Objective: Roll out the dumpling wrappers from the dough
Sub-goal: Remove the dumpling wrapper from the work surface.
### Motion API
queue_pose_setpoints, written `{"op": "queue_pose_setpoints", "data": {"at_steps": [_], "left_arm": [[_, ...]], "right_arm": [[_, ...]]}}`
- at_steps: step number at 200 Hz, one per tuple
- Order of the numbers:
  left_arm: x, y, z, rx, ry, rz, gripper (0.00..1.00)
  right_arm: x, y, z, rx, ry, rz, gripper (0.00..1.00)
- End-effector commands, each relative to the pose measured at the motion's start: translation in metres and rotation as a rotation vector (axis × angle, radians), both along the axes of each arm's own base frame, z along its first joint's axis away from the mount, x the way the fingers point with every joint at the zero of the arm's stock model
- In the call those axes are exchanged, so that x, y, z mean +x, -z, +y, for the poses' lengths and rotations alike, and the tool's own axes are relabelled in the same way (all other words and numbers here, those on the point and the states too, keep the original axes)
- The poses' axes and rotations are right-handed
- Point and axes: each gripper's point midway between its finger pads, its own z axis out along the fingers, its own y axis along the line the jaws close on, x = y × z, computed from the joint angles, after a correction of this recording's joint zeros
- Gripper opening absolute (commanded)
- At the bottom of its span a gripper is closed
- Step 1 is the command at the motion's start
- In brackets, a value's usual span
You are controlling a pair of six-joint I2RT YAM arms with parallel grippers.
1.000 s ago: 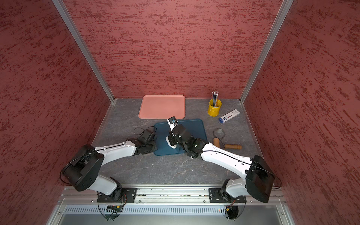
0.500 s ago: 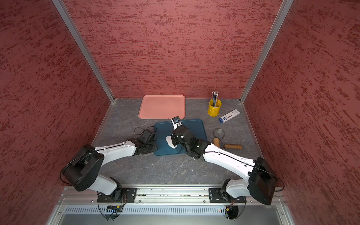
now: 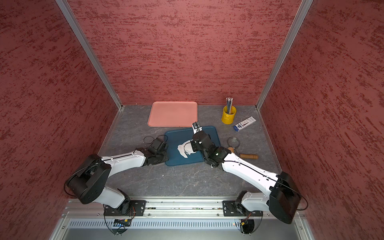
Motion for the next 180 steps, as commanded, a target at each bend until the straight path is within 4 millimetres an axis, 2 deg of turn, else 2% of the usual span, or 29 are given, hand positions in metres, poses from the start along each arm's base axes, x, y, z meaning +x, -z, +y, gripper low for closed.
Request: {"op": "queue_pose_setpoints", "data": {"at_steps": [1,31,55,70,118,138,165,180], "left_arm": [[-0.002,0.002,0.006,0.026,-0.012,0.014,0.0],[-0.001,0.0,0.003,0.021,-0.005,0.005,0.0],[-0.001,0.0,0.004,0.024,-0.01,0.006,0.0],[0.0,-0.001,0.003,0.024,-0.008,0.001,0.0],[0.0,-0.001,0.004,0.029,-0.007,0.003,0.0],[0.001,-0.002,0.004,0.029,-0.012,-0.001,0.0],[0.001,-0.002,0.006,0.039,-0.017,-0.004,0.0],[0.001,-0.002,0.007,0.038,-0.019,-0.006,0.0]], "right_arm": [[-0.014,-0.013,0.014,0.078,-0.104,0.009,0.0],[-0.016,-0.032,0.044,0.236,-0.174,0.027,0.0],[-0.012,-0.036,0.06,0.211,-0.191,-0.009,0.0],[-0.006,-0.032,0.062,0.185,-0.18,-0.021,0.0],[-0.003,-0.042,0.08,0.215,-0.231,-0.052,0.0],[0.002,-0.045,0.077,0.202,-0.205,-0.078,0.0],[0.0,-0.061,0.078,0.241,-0.22,-0.113,0.0],[0.006,-0.054,0.076,0.197,-0.187,-0.102,0.0]]}}
